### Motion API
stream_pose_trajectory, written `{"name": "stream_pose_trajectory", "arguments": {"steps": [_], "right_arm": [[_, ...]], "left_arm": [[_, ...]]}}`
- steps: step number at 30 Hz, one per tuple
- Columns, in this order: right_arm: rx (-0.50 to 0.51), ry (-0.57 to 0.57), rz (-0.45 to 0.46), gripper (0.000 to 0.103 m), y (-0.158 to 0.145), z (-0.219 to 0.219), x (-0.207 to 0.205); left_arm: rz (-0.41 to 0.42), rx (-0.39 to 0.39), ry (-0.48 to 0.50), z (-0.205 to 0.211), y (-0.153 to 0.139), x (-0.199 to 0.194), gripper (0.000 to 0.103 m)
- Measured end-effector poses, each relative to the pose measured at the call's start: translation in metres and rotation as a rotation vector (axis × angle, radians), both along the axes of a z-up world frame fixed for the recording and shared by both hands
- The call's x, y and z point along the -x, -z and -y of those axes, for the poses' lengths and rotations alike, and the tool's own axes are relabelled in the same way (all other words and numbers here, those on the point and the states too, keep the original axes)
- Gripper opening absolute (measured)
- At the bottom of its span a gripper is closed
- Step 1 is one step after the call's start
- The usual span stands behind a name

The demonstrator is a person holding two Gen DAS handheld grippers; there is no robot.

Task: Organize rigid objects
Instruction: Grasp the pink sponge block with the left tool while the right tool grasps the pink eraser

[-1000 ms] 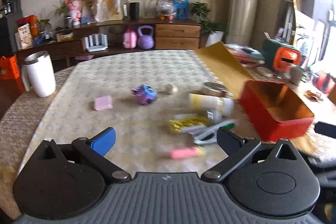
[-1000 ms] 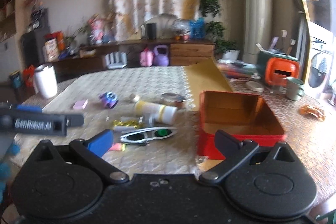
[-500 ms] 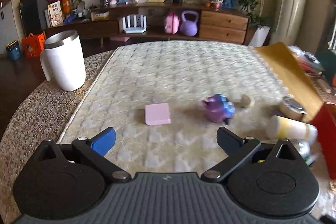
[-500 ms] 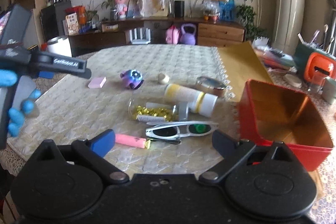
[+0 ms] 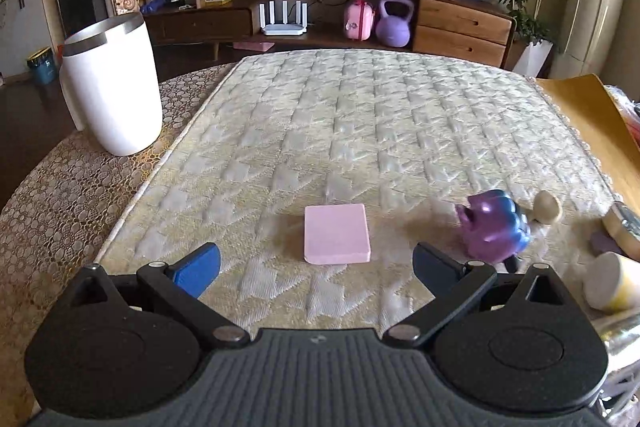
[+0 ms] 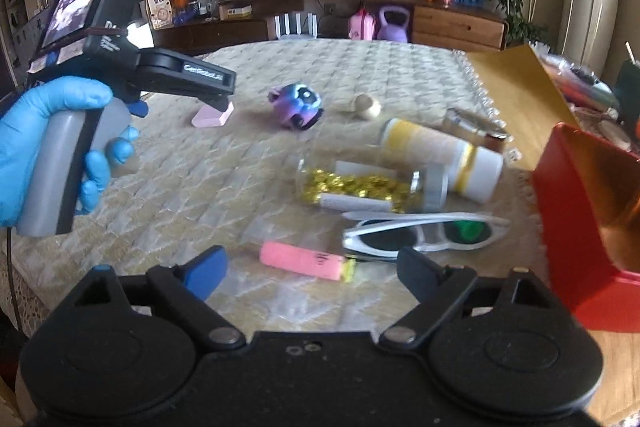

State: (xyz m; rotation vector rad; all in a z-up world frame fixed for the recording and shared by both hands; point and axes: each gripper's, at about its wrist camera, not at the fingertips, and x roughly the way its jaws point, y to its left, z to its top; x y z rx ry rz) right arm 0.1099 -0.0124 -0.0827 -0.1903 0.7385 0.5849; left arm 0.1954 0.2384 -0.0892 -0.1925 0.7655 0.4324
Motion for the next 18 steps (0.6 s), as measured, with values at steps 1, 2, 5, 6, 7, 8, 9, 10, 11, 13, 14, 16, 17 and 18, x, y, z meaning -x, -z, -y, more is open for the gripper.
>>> {"name": "stream_pose_trajectory", "arguments": {"steps": [1, 2, 5, 6, 7, 8, 9, 10, 11, 13, 14, 16, 17, 18], "right_arm": [[0.002, 0.005, -0.002, 0.092, 0.002, -0.003, -0.001], [0.002, 0.012, -0.007, 0.092, 0.003, -0.005, -0.002], [-0.010, 0.051, -0.039, 0.092, 0.008, -0.009, -0.009], [-0.015, 0.067, -0.055, 0.090, 0.009, -0.009, -0.011], [-0.017, 0.084, -0.070, 0.088, 0.011, -0.009, -0.013], [-0.018, 0.097, -0.082, 0.087, 0.013, -0.009, -0.014], [-0.017, 0.102, -0.088, 0.087, 0.015, -0.010, -0.015], [-0.015, 0.107, -0.094, 0.086, 0.016, -0.010, -0.015], [-0.013, 0.110, -0.094, 0.086, 0.018, -0.012, -0.015], [-0.008, 0.110, -0.087, 0.086, 0.018, -0.014, -0.014], [-0.004, 0.113, -0.085, 0.086, 0.019, -0.015, -0.014], [-0.006, 0.118, -0.084, 0.086, 0.019, -0.017, -0.014], [-0.006, 0.121, -0.084, 0.086, 0.019, -0.018, -0.015], [-0.005, 0.124, -0.083, 0.087, 0.019, -0.018, -0.015]], "left_arm": [[-0.002, -0.001, 0.000, -0.001, 0.003, -0.003, 0.103], [-0.005, -0.007, -0.003, -0.002, 0.005, -0.005, 0.103], [-0.011, -0.030, -0.014, -0.005, 0.010, -0.012, 0.103], [-0.013, -0.032, -0.016, -0.007, 0.012, -0.014, 0.103], [-0.015, -0.032, -0.018, -0.009, 0.015, -0.016, 0.103], [-0.016, -0.032, -0.019, -0.009, 0.017, -0.018, 0.103], [-0.017, -0.031, -0.020, -0.010, 0.019, -0.020, 0.103], [-0.020, -0.031, -0.020, -0.010, 0.021, -0.022, 0.103], [-0.022, -0.035, -0.021, -0.010, 0.023, -0.024, 0.103], [-0.026, -0.047, -0.030, -0.011, 0.026, -0.027, 0.103], [-0.025, -0.046, -0.036, -0.011, 0.027, -0.028, 0.102], [-0.025, -0.038, -0.047, -0.013, 0.029, -0.030, 0.102], [-0.023, -0.042, -0.054, -0.013, 0.030, -0.030, 0.102], [-0.022, -0.047, -0.058, -0.014, 0.030, -0.031, 0.102]]}}
